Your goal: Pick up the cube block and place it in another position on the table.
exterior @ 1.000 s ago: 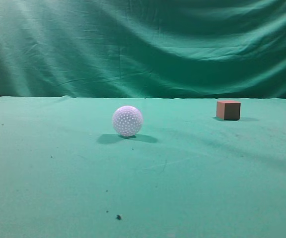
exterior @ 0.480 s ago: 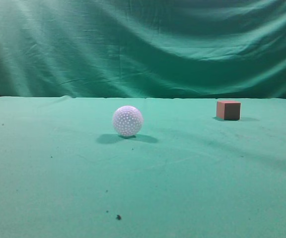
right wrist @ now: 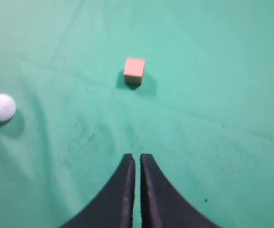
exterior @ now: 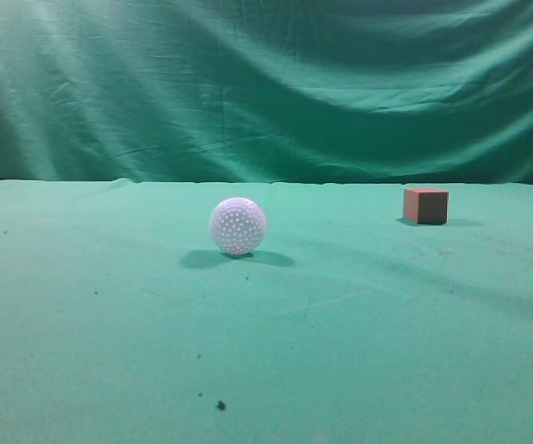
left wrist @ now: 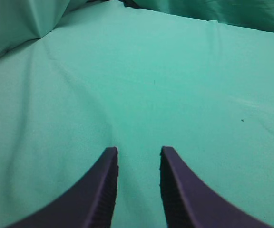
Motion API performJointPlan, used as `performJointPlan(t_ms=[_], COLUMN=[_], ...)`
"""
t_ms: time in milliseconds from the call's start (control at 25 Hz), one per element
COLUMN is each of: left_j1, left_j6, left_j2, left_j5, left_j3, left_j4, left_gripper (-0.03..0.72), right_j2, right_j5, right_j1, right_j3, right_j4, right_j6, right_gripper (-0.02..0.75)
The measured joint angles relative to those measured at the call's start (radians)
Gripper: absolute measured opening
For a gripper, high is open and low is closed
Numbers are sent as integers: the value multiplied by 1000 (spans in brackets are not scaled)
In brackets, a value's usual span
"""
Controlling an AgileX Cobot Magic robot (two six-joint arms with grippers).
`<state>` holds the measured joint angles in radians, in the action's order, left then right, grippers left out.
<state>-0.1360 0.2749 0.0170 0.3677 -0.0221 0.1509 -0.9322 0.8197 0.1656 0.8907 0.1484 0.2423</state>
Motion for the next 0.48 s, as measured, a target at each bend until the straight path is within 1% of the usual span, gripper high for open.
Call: performJointPlan(t_ms=[160,480], left_j1=[0,0], left_j6=[0,0], left_j2=[0,0], left_j5=[0,0], left_j3=[0,0], left_j4=[0,0], left_gripper=[235,235], right_j2=[168,600], right_j5=[-180,-491], right_j1=[-47,-122], right_j3=[-195,-614], right_j4=[11,46], right_j6=[22,24], right_gripper=[0,0])
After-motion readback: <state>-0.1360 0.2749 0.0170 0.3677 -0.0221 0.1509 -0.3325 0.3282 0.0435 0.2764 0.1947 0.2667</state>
